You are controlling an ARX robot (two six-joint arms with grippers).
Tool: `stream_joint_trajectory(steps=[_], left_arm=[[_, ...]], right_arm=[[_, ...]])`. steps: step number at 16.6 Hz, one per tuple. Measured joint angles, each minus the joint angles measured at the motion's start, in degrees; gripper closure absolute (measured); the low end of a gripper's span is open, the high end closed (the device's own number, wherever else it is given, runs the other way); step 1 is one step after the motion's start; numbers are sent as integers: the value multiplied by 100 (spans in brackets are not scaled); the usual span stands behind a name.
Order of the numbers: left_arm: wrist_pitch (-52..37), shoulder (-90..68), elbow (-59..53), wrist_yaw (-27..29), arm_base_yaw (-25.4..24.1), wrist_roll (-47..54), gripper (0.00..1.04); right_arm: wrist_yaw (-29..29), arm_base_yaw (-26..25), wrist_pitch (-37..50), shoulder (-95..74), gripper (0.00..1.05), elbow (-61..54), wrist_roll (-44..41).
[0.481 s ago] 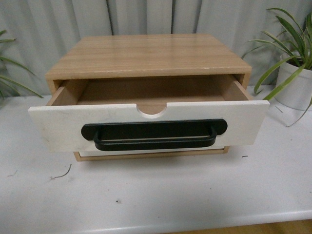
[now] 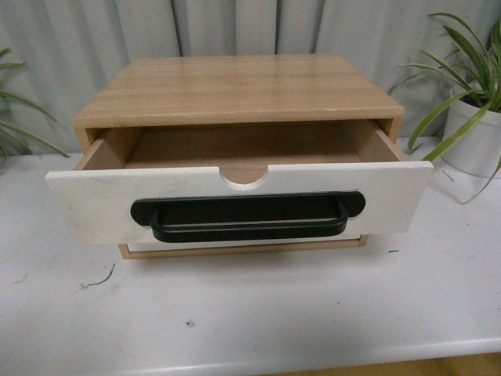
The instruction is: Close drawer sideways
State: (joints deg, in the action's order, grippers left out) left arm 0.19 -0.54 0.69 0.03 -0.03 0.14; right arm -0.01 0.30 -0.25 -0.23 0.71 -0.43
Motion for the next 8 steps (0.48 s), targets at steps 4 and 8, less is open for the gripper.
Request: stream_joint_trajectory(steps=[4,8], left_arm=[[0,0,0,0,0,0,7],[0,0,0,0,0,0,7]], right_arm=[[0,0,0,0,6,0,2],[0,0,0,0,6,0,0]])
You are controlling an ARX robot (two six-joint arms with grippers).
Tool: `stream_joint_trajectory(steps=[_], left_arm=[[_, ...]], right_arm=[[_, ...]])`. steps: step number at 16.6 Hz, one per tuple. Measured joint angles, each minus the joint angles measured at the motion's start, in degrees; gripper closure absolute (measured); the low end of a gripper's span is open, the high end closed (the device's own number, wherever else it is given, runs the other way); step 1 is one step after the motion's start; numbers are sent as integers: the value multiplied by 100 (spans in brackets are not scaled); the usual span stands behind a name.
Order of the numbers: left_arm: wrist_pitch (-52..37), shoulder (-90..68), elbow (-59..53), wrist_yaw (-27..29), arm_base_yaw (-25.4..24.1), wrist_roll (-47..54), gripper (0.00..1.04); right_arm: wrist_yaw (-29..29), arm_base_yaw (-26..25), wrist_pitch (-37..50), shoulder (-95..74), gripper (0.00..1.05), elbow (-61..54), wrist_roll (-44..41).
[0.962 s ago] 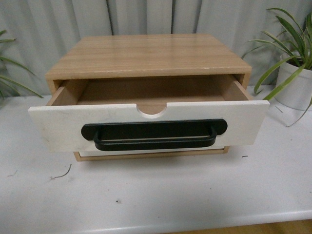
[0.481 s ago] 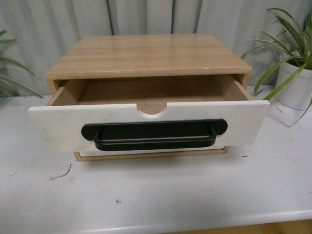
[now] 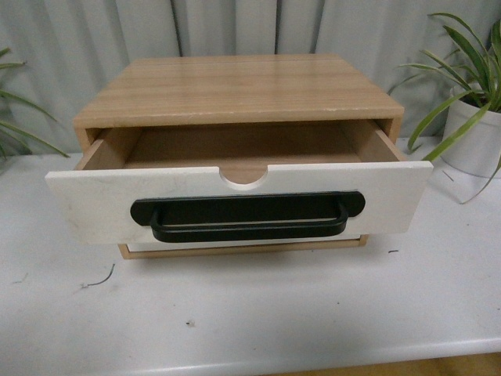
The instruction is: Close drawer sideways
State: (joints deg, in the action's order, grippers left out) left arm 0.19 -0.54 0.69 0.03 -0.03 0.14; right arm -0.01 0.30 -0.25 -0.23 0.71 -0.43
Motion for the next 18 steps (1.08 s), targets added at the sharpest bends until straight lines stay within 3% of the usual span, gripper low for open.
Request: stream_joint_trajectory(steps=[15,17,18], left_arm=[[0,0,0,0,0,0,7],[-66,-225,11,-131,61,-476,7],[-186,-616,94,-160,306,-507,7]], right_arm=[[0,0,2,0,6,0,0],[-682,457,-286,-503,6,136,750],[-588,750,-9,-994,6,313,903]])
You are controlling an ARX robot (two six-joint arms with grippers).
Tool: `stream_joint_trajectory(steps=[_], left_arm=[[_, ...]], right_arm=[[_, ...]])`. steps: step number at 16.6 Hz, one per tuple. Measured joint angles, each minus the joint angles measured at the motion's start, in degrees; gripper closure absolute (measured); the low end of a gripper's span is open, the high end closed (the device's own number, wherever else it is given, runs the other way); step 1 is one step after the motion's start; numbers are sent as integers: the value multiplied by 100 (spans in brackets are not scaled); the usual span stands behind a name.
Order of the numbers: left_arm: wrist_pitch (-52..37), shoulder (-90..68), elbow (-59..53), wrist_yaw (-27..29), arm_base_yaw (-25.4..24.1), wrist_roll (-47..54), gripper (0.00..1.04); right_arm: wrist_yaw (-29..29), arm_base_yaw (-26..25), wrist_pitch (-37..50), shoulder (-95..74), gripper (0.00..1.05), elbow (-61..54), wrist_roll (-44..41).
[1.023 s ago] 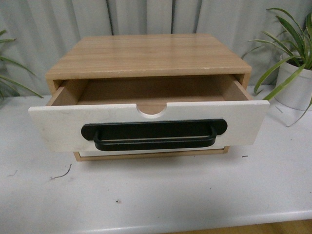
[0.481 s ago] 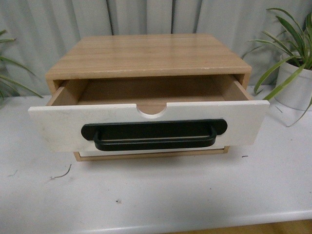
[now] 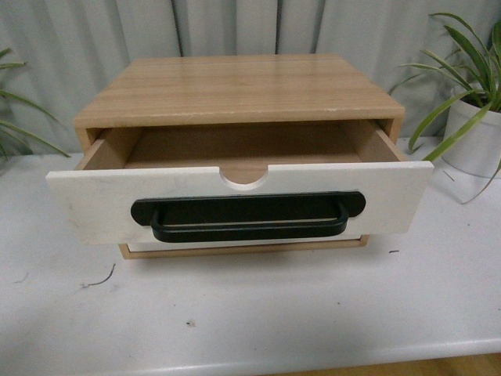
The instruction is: Close drawer sideways
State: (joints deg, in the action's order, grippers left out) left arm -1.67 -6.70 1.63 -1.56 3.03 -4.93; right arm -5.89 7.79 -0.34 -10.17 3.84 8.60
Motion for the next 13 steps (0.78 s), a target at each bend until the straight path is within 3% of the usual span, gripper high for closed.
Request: stream_joint_trajectory(steps=[2,5,8,10,13], left_arm=[[-219,-876,221,-192,699,605,7],[138,-2461,785,-999,1488,2361,7],[249,-3882,1488,-1414,1598,4054,7],[678,-4472,1819,-1722,1676,4774,7],[586,-5421,2291,-1801,1694,5455,7]], right_arm=[[444,404,291,-1172,6,625,-345],[1353,706,-457,-2839,6,1384,-1696],[2140,737,-999,-3974,6,2028,-3226],[2350,758,-1311,-4642,6,2282,-4079],[2542,798,-1316,-5447,6,2861,-4828]])
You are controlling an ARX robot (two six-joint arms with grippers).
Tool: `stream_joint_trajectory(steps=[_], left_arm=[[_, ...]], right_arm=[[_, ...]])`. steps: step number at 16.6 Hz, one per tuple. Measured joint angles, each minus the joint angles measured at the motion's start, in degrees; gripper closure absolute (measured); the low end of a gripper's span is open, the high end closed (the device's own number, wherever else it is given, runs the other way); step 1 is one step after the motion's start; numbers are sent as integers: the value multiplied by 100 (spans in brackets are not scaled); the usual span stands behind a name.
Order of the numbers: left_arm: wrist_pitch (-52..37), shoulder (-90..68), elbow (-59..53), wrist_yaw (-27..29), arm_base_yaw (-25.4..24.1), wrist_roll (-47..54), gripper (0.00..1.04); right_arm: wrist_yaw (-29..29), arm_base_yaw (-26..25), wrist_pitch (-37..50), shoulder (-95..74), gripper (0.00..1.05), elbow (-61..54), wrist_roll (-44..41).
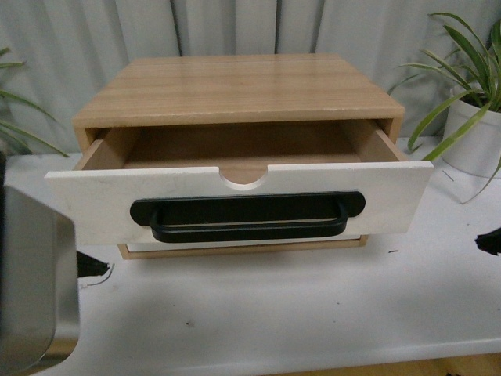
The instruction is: Close drawer sideways
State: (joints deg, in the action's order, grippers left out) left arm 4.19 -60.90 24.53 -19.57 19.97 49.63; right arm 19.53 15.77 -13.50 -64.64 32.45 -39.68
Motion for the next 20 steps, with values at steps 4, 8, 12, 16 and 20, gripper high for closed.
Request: stream_joint_trajectory(steps=[4,8,12,16,20], left_arm=[[181,-426,321,-46,103,275,7],[223,-1104,723,-101,190,511,7],[4,-1690,1049,-109,116,612,7],[-96,-2243,1429,-46,-192,789,7],[-518,-2959,1969,138,-411,789,7]], right_arm=[[118,39,-94,-595,6,313,-258],[81,254,-24,-1416,6,920,-553],[20,273,85,-1987,6,1355,-643],[-50,295,208,-2465,6,1707,-649],[-299,205,579,-3311,6,2400,-542]])
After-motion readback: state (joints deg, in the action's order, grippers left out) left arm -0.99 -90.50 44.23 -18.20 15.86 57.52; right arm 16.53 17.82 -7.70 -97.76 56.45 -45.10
